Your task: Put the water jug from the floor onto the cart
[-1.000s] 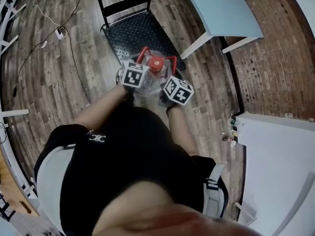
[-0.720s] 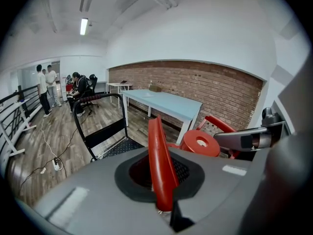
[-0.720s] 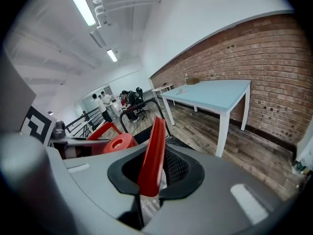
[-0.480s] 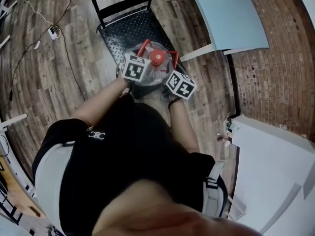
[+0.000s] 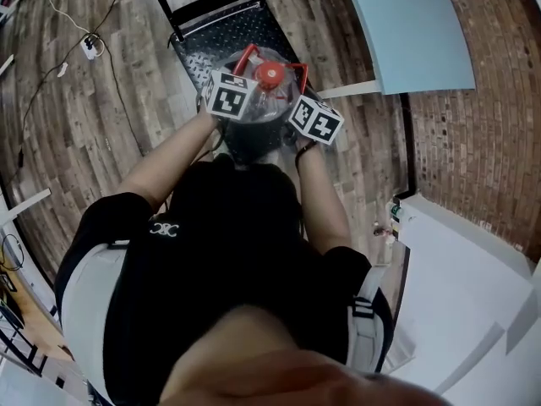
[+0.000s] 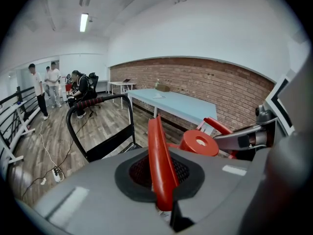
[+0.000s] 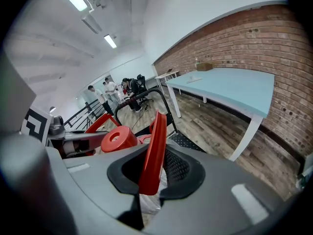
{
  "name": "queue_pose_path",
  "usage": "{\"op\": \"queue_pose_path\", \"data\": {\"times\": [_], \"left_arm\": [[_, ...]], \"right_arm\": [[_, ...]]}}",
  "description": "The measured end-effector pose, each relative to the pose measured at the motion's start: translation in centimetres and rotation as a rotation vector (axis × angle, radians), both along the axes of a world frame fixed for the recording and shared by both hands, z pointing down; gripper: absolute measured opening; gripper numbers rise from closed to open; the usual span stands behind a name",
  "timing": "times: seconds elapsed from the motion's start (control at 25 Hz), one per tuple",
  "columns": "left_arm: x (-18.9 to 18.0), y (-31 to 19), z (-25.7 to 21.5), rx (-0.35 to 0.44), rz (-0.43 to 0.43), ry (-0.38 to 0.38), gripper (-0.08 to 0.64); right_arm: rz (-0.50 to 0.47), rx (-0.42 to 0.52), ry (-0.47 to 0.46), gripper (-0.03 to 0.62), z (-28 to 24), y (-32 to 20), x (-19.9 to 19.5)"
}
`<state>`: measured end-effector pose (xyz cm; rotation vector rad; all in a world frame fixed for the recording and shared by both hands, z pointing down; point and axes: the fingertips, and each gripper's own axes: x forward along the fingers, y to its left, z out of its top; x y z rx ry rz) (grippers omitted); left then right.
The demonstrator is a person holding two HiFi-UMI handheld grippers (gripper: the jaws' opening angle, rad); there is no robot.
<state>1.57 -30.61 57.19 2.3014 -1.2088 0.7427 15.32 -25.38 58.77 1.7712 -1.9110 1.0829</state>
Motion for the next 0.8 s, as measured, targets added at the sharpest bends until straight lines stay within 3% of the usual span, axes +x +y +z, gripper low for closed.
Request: {"op": "queue_pose_path", "data": {"times": [0.32, 0.8], "left_arm": [[-0.5, -4.9, 2.3, 0.011, -0.03, -0.068, 0.002], [-1.8, -14.7, 9.1, -0.024, -0.113, -0.084, 0.002]], "right_arm": [[-0.086, -0.013, -0.02, 0.083, 2.1, -5.5, -0.8], [-0.185, 0.043, 0.025, 0.084, 7.4, -16.4, -1.7]]}}
